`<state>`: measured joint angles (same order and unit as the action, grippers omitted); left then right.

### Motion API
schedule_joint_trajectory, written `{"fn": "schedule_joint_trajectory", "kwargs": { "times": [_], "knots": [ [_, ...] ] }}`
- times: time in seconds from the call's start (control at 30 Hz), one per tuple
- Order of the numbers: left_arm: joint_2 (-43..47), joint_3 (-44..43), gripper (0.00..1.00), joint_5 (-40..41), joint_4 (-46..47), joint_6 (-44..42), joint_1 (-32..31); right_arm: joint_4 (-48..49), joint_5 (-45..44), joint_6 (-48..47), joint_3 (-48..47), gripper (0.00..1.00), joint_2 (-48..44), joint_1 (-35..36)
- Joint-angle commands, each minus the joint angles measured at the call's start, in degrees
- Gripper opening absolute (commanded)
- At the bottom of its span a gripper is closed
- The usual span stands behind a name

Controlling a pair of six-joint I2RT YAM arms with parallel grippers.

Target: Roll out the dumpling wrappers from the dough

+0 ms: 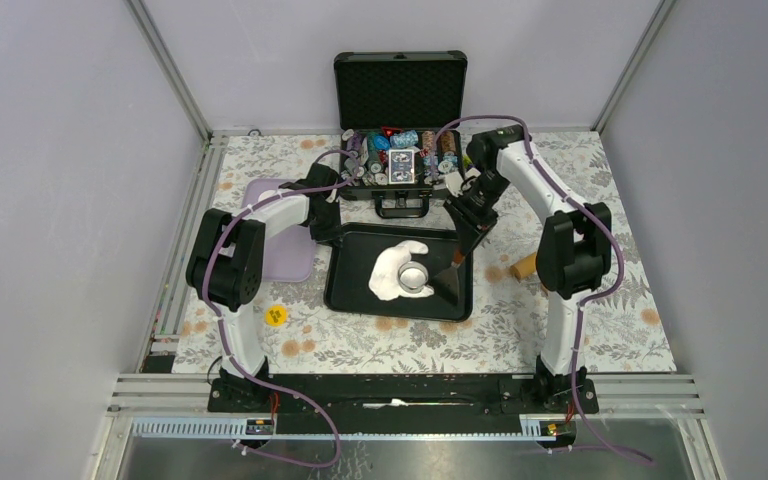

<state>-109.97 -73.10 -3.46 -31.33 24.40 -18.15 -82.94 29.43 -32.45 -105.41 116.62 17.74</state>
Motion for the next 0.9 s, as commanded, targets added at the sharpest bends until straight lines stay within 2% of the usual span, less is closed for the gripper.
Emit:
{"fn": "schedule_joint_trajectory", "kwargs": {
  "times": [0.0,0.27,0.63,0.87],
  "knots": [
    [0.1,1.1,0.00,5.3,0.1,0.9,0.7,-2.2,2.0,-2.4,0.9,0.00,-0.2,1.9],
    [0.1,1.1,0.00,5.5,0.1,1.2,0.7,-2.2,5.8,-5.6,1.8,0.00,-1.5,3.1],
    [0.3,1.2,0.00,5.5,0.2,1.0,0.6,0.0,8.9,-1.8,-4.5,0.00,0.6,6.6],
    [0.3,1.3,0.00,5.2,0.3,0.7,0.7,-1.8,10.5,-4.9,-7.9,0.00,-2.8,8.3]
  ]
}}
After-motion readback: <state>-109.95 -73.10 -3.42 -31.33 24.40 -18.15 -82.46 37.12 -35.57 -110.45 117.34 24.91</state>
